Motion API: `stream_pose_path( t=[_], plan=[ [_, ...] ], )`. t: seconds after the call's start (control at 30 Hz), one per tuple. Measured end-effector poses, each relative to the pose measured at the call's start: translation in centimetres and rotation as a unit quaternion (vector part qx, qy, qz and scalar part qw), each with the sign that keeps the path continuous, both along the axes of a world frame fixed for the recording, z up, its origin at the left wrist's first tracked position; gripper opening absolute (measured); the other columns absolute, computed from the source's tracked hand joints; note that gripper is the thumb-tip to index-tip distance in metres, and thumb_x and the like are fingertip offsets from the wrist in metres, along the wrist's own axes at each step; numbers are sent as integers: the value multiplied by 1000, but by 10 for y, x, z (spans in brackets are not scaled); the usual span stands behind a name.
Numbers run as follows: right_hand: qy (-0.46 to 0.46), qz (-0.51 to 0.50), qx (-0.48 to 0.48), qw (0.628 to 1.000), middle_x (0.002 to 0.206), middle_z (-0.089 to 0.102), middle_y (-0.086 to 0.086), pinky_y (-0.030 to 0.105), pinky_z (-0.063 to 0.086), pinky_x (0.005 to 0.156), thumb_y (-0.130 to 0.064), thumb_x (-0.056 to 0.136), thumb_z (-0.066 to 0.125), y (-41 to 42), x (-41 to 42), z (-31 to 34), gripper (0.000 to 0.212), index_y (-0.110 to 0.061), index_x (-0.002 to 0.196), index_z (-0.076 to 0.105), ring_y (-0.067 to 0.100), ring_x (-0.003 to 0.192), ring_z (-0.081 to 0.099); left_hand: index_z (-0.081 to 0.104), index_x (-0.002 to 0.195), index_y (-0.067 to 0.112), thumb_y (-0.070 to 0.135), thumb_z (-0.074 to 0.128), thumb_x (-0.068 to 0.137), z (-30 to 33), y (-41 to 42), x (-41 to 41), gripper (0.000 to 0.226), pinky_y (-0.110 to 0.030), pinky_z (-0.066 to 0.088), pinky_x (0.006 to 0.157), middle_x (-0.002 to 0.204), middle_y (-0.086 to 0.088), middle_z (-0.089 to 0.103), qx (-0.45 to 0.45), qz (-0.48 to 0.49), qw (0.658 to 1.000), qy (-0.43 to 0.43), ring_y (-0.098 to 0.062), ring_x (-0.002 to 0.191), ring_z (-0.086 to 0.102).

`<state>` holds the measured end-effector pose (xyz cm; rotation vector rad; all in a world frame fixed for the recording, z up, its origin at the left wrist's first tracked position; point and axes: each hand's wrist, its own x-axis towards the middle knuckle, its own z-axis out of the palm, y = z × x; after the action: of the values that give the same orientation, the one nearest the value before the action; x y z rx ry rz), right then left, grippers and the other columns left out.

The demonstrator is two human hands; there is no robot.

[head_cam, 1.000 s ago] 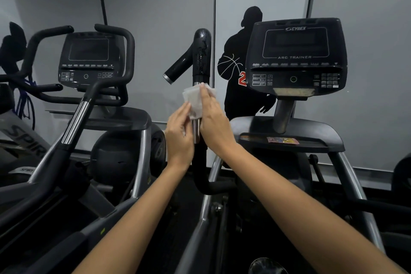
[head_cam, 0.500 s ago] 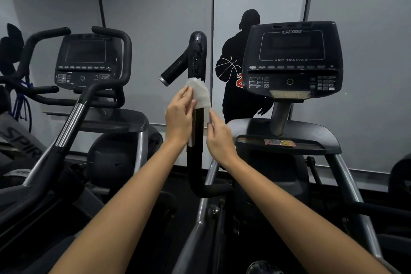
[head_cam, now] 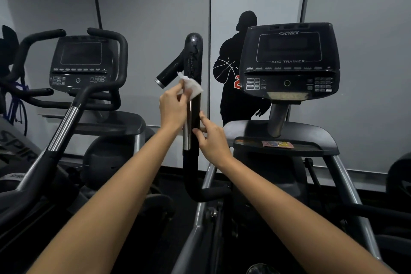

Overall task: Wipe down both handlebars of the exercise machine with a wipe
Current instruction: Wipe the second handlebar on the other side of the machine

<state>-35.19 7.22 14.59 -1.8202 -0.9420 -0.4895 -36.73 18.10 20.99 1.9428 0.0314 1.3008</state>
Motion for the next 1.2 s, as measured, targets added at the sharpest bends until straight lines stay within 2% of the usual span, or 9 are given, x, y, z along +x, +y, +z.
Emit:
stream_pose_path(
  t=[0.13,0.33,0.43,0.57,0.7,0.87,1.0,1.07,1.2],
  plan=[
    [-8,-8,-17,1000,121,61,10,5,37,82,-8,94,50,-6,-2,5,50,-8,142,34,18,109,60,48,133,8,27,50,95,5,6,8,42,-18,51,82,119,-1,61,-69,-108,992,16,-10,102,59],
    [-22,-28,-18,999,104,67,9,15,48,81,-9,94,51,-1,-2,0,50,-11,141,35,14,87,63,51,129,4,22,52,94,-22,8,-1,40,-30,54,82,106,-8,66,-119,-169,978,27,-20,94,64],
    [-14,-25,-25,999,104,67,9,18,48,81,-9,94,51,-1,-2,2,49,-10,140,37,17,93,63,48,132,6,26,52,94,-1,1,3,43,-34,51,91,123,-9,61,-98,-124,987,1,-19,107,60],
    [-8,-14,-22,1000,110,65,11,23,49,86,-8,94,49,-3,-3,3,46,-10,139,37,20,101,62,49,132,10,29,52,94,1,-1,8,43,-39,52,88,101,0,67,-80,-101,992,-10,-15,94,62],
    [-22,-18,-14,1000,108,66,11,34,53,87,-6,93,50,-1,-2,1,45,-9,137,40,21,97,63,46,135,9,24,52,95,-24,0,4,44,-35,45,101,129,-6,58,9,-70,997,-24,-19,119,54],
    [-11,-20,-16,1000,121,61,15,8,36,84,-5,94,49,-4,-6,1,44,-3,137,40,23,108,59,37,140,4,13,45,97,-19,-8,6,45,-22,25,105,146,-14,36,174,64,982,-38,-27,134,35],
    [-10,-21,-13,1000,123,60,14,21,44,95,-3,94,47,-4,-7,2,40,-2,134,44,24,109,59,35,141,4,11,47,96,-23,-14,5,47,-38,38,104,147,-16,31,210,106,972,-5,-32,134,30],
    [-12,-25,-7,1000,113,64,14,37,50,92,-2,93,47,-2,-5,0,33,-3,125,50,25,102,62,36,140,4,-3,56,86,-28,-15,1,58,-44,52,88,146,-16,31,289,151,945,20,-36,133,29],
    [-12,-32,-15,999,110,65,13,31,52,83,-2,92,47,-1,-4,1,33,-3,125,50,24,89,63,36,139,2,-12,61,78,-23,-17,3,68,-43,56,72,147,-16,28,302,177,936,42,-39,131,29]
  ],
)
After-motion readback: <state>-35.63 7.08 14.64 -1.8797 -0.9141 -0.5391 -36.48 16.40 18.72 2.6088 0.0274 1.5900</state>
